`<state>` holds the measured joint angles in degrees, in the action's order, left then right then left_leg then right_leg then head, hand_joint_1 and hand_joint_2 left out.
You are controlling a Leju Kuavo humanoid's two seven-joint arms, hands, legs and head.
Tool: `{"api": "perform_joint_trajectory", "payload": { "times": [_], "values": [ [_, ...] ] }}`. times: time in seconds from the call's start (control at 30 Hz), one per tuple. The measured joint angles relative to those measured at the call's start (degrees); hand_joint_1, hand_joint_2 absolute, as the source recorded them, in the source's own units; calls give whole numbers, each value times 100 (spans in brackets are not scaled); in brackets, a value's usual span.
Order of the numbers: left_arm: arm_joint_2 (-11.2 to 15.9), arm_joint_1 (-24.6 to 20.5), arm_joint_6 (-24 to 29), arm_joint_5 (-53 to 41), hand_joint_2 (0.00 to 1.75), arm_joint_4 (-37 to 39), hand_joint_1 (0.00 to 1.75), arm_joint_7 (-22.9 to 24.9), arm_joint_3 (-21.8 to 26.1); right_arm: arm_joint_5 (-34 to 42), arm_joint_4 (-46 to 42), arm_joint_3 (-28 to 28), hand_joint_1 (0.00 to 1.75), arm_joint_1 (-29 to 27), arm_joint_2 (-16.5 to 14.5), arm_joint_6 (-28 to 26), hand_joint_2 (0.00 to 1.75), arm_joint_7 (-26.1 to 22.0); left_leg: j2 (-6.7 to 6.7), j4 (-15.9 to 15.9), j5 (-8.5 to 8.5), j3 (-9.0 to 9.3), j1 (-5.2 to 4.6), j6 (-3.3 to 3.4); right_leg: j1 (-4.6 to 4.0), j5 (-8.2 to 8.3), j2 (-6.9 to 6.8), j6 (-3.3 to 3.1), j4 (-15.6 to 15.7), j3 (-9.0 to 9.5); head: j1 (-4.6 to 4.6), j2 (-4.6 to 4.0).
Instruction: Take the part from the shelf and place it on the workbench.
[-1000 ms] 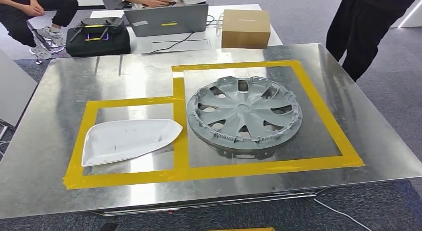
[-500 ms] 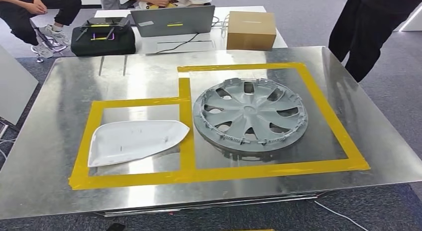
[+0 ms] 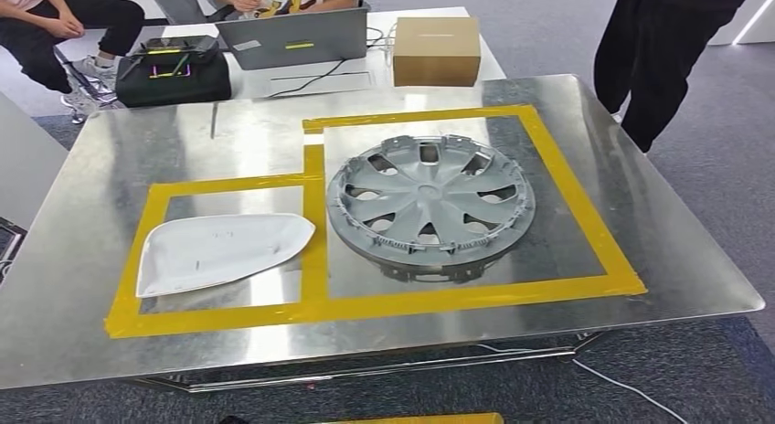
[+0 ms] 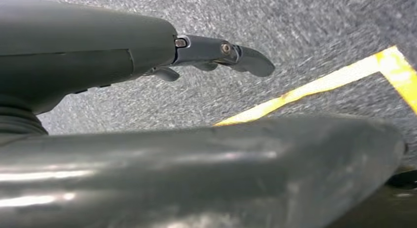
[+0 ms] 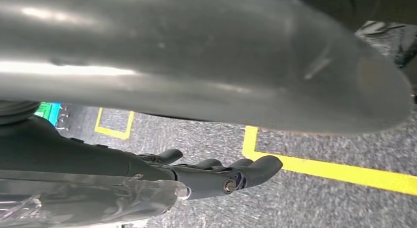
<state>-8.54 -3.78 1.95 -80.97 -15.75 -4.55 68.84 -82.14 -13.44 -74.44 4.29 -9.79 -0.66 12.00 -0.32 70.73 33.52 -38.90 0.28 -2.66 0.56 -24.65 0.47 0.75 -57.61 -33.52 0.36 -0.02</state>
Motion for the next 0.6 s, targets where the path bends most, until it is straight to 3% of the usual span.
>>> {"api": "perform_joint_trajectory", "payload": {
  "times": [0.03,0.07,0.17,0.23,0.3,0.37,0.4,0.47,0.5,0.53,0.57,0.6],
  "values": [
    [-2,5,1,-1,0,2,0,0,-19,0,0,0,0,-2,0,0,0,0,0,169,61,-29,0,-1,-3,33,-3,7,-1,-47,-1,0],
    [-2,10,3,-1,0,3,0,0,-33,0,0,1,0,-3,0,0,0,0,0,107,10,61,1,4,-2,67,-3,21,-3,-90,-1,0],
    [4,-9,9,-1,0,3,0,0,-67,1,0,3,0,0,0,-1,0,0,-5,-1007,-380,811,10,30,-4,164,5,100,-23,-186,-10,0],
    [-2,-27,12,-1,0,3,0,0,-79,2,0,6,0,5,0,-2,0,0,-24,-1466,-470,1072,6,86,-24,223,6,165,-25,-213,-12,0],
    [-8,-13,12,-1,0,4,0,0,-81,2,0,16,0,1,0,-2,0,0,-30,-1495,-513,1048,-9,177,-19,298,9,228,19,-211,-3,0],
    [-3,-1,14,-1,0,4,0,0,-84,2,0,27,0,-14,0,-2,0,1,-9,-1501,-591,1003,-5,274,-1,197,8,286,-66,-267,7,0],
    [-1,-2,15,-1,0,4,0,0,-87,2,0,30,0,-20,0,-2,0,3,1,-1506,-636,964,1,317,2,12,4,310,-270,-352,16,0],
    [3,-1,19,-1,0,4,0,0,-99,2,0,35,0,-21,0,-2,0,8,11,-1504,-716,866,-9,360,3,-517,-4,338,-1016,-606,40,0],
    [3,4,19,-1,0,4,0,0,-106,2,0,38,0,-20,0,-2,0,9,16,-1502,-755,814,-20,365,1,-718,-4,344,-1388,-709,44,0],
    [3,8,19,-1,0,4,0,0,-114,2,0,39,0,-20,0,-2,0,9,20,-1501,-794,763,-31,368,-1,-818,-4,341,-1609,-727,45,0],
    [2,11,19,-1,0,5,0,0,-120,2,0,40,0,-21,0,-2,0,9,23,-1500,-831,717,-41,368,-5,-807,-4,327,-1595,-625,46,0],
    [2,13,19,-1,0,5,0,0,-124,2,0,41,0,-21,0,-2,0,9,22,-1499,-866,677,-50,364,-12,-707,-4,302,-1335,-396,45,0]
  ]
}}
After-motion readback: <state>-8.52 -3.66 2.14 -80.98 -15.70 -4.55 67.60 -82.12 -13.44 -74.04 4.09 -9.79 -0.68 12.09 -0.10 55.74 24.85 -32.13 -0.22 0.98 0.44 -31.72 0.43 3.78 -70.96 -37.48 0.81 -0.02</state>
